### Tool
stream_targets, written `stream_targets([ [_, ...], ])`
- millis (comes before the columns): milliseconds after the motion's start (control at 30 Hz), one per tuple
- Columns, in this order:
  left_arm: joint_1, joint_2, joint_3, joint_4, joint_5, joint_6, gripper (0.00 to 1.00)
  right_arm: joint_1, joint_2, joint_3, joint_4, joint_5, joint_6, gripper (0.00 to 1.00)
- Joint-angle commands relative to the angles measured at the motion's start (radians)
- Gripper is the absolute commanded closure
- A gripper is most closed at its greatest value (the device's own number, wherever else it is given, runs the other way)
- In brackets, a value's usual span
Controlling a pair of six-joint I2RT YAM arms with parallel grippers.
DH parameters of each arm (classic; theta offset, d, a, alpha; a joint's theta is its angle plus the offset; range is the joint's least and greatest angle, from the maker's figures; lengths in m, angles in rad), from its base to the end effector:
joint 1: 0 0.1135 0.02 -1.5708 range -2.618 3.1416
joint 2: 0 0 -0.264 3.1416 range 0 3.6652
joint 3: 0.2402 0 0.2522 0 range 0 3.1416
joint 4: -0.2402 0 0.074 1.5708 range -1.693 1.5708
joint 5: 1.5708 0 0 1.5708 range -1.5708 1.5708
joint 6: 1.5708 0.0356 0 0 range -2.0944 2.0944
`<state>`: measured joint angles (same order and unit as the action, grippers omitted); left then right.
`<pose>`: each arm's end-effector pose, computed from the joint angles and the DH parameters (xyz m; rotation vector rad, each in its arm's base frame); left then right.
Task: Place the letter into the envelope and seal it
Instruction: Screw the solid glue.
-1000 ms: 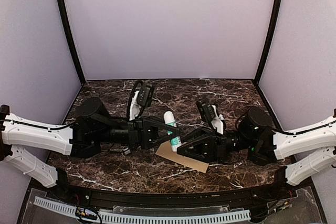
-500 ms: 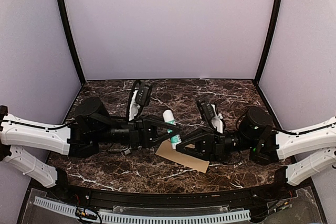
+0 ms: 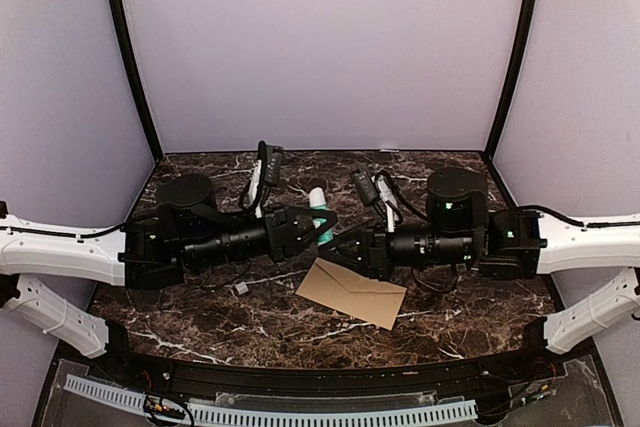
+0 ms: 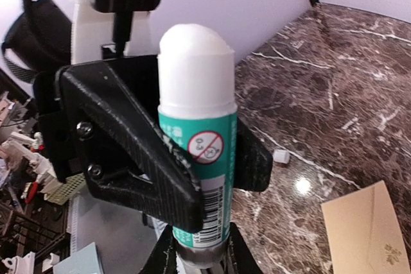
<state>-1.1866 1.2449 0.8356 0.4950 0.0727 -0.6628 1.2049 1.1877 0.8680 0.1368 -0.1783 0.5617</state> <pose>0.1075 -0.2728 0.3305 0.5025 1.6158 -1.5080 0.0943 0.2637 0.3185 -0.7663 1.8338 1.3869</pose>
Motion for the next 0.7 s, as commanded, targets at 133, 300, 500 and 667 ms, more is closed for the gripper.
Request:
stream_targets([
  [133,-0.045,0.101,0.048,-0.159,-0.123,-0.049,1.00,0.037,0.200,0.255,-0.245,0.402,-0.042,0.91],
  [300,-0.045,0.117,0.048,-0.172,-0.158,-0.084,1.00,0.059,0.274,0.335,-0.315,0.500,-0.027,0.91],
  [500,-0.044,0.109,0.039,-0.162,-0.150,-0.110,1.00,0.064,0.234,0.300,-0.255,0.450,-0.021,0.76],
  [667,-0.030,0.051,0.035,-0.133,-0.117,-0.120,1.00,0.065,0.101,0.178,-0.147,0.310,-0.023,0.50],
])
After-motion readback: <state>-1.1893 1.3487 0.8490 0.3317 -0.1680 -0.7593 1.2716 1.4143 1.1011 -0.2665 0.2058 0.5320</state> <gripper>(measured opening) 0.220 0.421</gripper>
